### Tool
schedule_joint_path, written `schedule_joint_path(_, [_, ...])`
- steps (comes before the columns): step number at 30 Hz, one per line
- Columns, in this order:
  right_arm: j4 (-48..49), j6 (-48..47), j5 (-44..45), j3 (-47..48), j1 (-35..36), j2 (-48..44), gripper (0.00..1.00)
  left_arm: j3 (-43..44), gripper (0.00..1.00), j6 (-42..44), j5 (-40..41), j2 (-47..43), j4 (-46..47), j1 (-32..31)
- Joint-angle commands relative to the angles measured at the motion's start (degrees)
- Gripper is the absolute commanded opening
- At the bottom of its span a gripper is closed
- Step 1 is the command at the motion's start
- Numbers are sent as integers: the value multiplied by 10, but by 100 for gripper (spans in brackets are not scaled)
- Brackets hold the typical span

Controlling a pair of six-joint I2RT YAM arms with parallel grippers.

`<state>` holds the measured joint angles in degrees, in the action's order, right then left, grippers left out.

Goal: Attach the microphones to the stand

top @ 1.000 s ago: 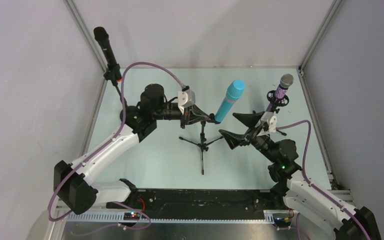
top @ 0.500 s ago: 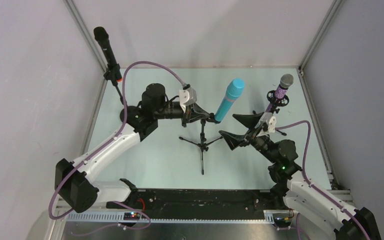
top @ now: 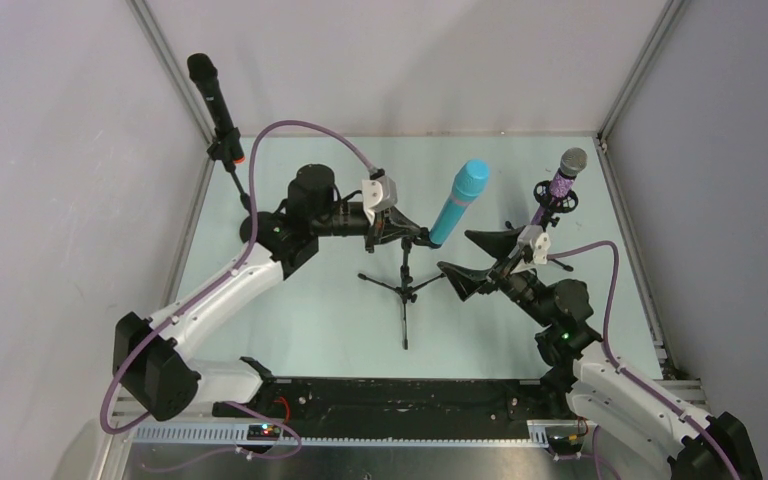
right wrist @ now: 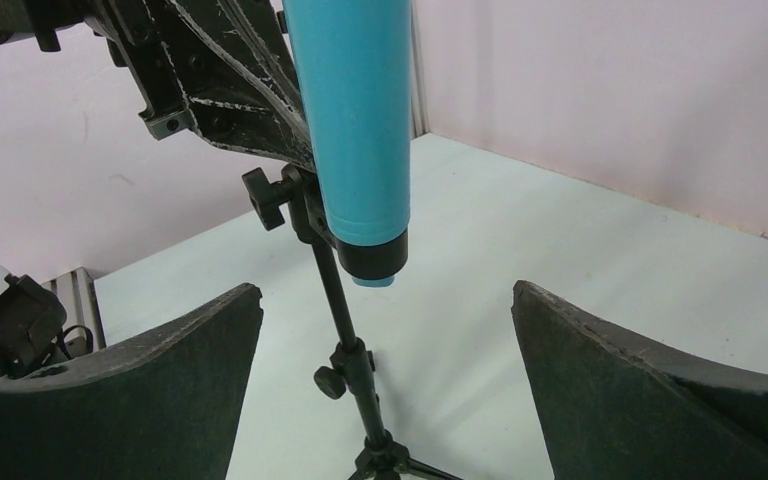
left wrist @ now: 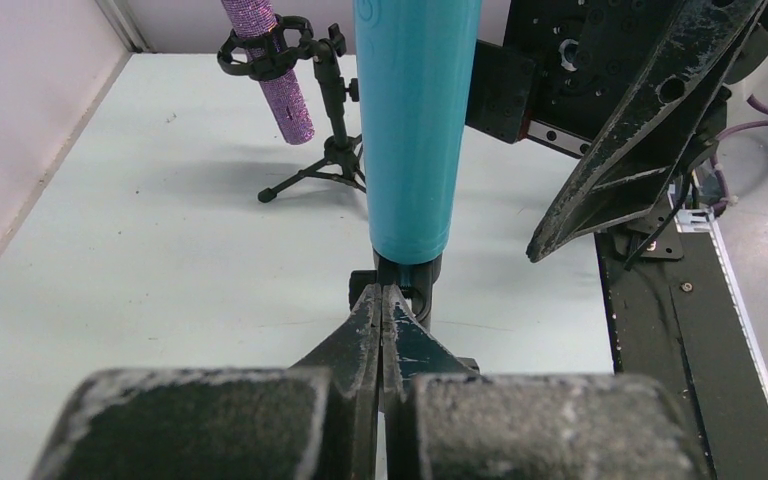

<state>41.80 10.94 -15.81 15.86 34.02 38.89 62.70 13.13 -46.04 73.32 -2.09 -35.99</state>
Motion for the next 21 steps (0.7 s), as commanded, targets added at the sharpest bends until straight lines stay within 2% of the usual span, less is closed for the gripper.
schedule_joint_path(1, [13, 4, 11, -4, 2, -1, 100, 1, 0, 26, 6, 25, -56, 2])
schedule_joint_path(14, [0, -6, 20, -9, 1, -9, 99, -10, 0, 15, 40, 53, -57, -9])
schedule_joint_path(17, [3, -2, 19, -10, 1, -8, 99, -14, 0, -14, 49, 48, -54, -11])
schedule_joint_path(21, [6, 5, 17, -10, 0, -6, 100, -27, 0, -74, 115, 33, -41, -14])
